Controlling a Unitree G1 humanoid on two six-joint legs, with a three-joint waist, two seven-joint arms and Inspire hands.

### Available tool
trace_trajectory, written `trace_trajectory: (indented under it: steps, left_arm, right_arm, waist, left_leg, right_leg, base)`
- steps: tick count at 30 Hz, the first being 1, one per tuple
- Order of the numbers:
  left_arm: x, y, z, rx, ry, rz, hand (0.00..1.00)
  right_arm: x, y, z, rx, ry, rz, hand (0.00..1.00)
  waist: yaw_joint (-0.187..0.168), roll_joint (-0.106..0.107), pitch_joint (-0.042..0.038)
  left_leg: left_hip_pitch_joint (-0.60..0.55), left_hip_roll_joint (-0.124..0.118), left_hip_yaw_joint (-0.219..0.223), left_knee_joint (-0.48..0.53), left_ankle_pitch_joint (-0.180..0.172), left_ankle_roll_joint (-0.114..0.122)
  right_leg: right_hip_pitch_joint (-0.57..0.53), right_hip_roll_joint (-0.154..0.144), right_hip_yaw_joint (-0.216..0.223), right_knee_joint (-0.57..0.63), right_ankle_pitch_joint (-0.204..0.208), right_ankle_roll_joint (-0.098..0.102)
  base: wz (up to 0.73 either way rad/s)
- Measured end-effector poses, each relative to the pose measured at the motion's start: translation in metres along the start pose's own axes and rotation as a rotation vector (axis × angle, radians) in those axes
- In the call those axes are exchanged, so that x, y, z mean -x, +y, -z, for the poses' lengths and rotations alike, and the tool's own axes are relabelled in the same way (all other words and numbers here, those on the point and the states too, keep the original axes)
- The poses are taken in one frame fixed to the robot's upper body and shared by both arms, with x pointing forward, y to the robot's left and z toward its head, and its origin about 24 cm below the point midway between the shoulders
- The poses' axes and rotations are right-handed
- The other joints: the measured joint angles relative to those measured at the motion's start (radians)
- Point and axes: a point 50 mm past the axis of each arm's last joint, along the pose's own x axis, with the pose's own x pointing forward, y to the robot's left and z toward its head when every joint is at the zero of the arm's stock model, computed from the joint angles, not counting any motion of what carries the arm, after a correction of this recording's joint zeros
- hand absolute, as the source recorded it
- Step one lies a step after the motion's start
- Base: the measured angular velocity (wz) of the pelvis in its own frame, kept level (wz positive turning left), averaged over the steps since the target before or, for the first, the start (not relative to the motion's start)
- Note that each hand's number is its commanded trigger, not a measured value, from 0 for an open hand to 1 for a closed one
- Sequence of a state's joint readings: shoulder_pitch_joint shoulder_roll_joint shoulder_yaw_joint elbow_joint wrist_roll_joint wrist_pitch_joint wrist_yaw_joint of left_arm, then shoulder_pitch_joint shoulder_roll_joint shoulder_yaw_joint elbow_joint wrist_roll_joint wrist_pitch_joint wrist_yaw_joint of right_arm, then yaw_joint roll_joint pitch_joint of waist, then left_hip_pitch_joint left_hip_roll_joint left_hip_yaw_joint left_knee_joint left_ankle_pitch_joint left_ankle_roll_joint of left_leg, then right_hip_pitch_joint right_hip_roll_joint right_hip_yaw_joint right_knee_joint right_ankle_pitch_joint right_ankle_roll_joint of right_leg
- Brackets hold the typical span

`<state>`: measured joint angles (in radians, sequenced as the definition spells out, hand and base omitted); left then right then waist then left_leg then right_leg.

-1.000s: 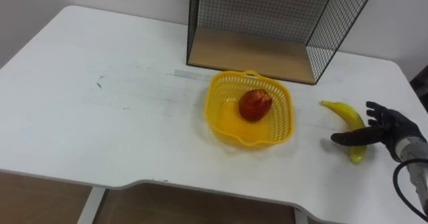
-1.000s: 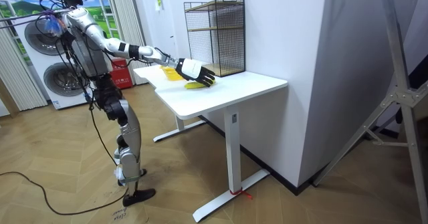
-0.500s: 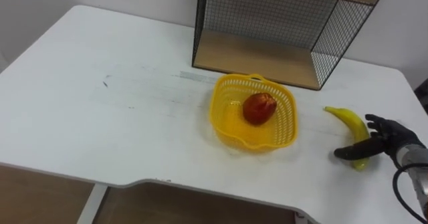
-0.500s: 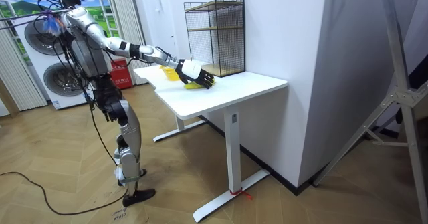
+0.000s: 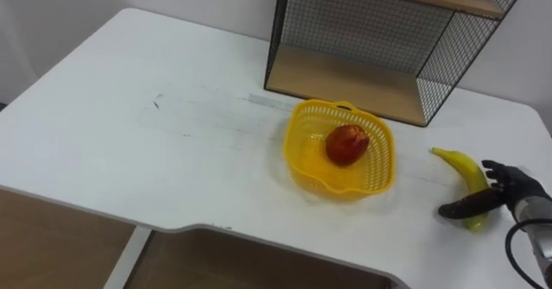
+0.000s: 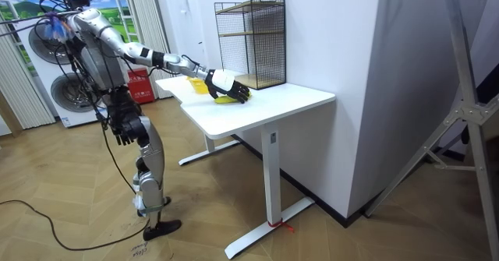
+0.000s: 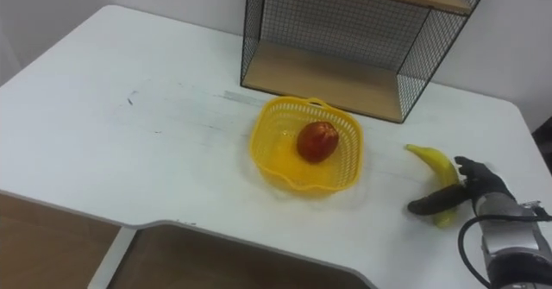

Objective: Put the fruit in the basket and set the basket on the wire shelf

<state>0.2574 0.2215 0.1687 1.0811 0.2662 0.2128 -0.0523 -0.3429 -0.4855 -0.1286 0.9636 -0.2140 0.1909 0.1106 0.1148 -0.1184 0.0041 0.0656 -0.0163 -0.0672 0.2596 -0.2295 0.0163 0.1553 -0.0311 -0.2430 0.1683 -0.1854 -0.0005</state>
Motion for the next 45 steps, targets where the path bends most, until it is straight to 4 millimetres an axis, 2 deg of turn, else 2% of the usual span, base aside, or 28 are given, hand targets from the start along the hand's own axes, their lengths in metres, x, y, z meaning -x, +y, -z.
trace_trajectory:
  steps: [12,17,24,25,26,27,28,33,38,45]
  left_arm:
    - [0.0,-0.003,0.0,-0.019,0.0,0.033,0.0]
    - [0.0,-0.002,-0.002,-0.02,-0.006,0.032,0.0]
    - [0.0,-0.002,-0.003,-0.024,-0.008,0.032,0.0]
    - [0.0,-0.002,-0.004,-0.024,-0.01,0.031,0.0]
    - [0.0,-0.002,-0.005,-0.024,-0.012,0.03,0.0]
    - [0.0,-0.002,-0.005,-0.024,-0.013,0.029,0.0]
    - [0.0,-0.002,-0.006,-0.024,-0.015,0.028,0.0]
    - [0.0,-0.002,-0.011,-0.024,-0.026,0.026,0.0]
    - [0.0,-0.001,-0.012,-0.026,-0.029,0.022,0.0]
    - [0.0,-0.001,-0.013,-0.026,-0.03,0.02,0.0]
  right_arm:
    - [-0.001,0.0,-0.005,0.111,-0.004,0.003,0.0]
    - [-0.001,0.001,-0.009,0.201,-0.006,0.012,0.0]
    - [-0.001,0.0,-0.008,0.212,0.0,0.017,0.0]
    - [-0.001,0.0,-0.008,0.212,0.0,0.017,0.16]
    - [-0.001,0.0,-0.008,0.212,0.001,0.017,0.58]
    - [-0.001,0.0,-0.008,0.212,0.001,0.017,0.75]
    - [-0.001,0.0,-0.008,0.212,0.001,0.017,1.0]
    - [-0.001,0.002,-0.006,0.253,0.003,0.043,1.0]
    - [-0.001,-0.003,-0.008,0.311,-0.014,0.142,1.0]
    - [-0.001,-0.002,-0.008,0.32,-0.024,0.152,1.0]
  waist:
    - [0.008,0.004,0.0013]
    - [0.025,0.004,0.0016]
    - [0.028,0.004,0.0016]
    - [0.028,0.004,0.0015]
    - [0.028,0.004,0.0015]
    - [0.028,0.004,0.0015]
    - [0.028,0.005,0.0014]
    - [0.029,0.008,0.0008]
    - [0.031,0.026,0.0005]
    - [0.029,0.021,-0.0016]
  left_leg:
    - [0.007,0.0,0.0,-0.002,0.0,0.0]
    - [0.009,0.0,-0.002,0.0,0.0,-0.001]
    - [0.008,-0.001,-0.005,0.001,0.0,-0.001]
    - [0.008,-0.001,-0.005,0.001,0.0,-0.001]
    - [0.008,-0.001,-0.005,0.001,0.0,-0.001]
    - [0.008,-0.001,-0.005,0.001,0.0,-0.001]
    - [0.009,-0.001,-0.005,0.001,0.0,-0.001]
    - [0.011,-0.002,-0.01,0.001,0.0,0.0]
    - [0.014,-0.001,-0.012,-0.007,0.001,-0.001]
    - [0.017,-0.001,-0.013,-0.02,0.001,-0.002]
  right_leg:
    - [0.004,0.001,0.002,0.0,0.0,0.0]
    - [0.004,0.002,0.001,-0.003,0.0,0.0]
    - [0.004,0.002,0.0,-0.003,0.0,0.0]
    - [0.004,0.002,0.0,-0.003,0.0,0.0]
    - [0.004,0.002,0.0,-0.003,0.0,0.0]
    - [0.004,0.002,0.0,-0.003,0.0,0.0]
    - [0.004,0.002,0.001,-0.003,0.0,0.0]
    - [0.006,0.002,0.007,-0.001,0.0,0.0]
    - [0.005,0.003,0.011,-0.002,-0.001,0.0]
    - [0.014,0.005,0.006,-0.013,-0.002,0.0]
  base:
    - [0.0]
    - [0.0]
    - [0.0]
    - [0.0]
    - [0.0]
    - [0.0]
    - [0.0]
    - [-0.01]
    - [0.0]
    - [0.0]
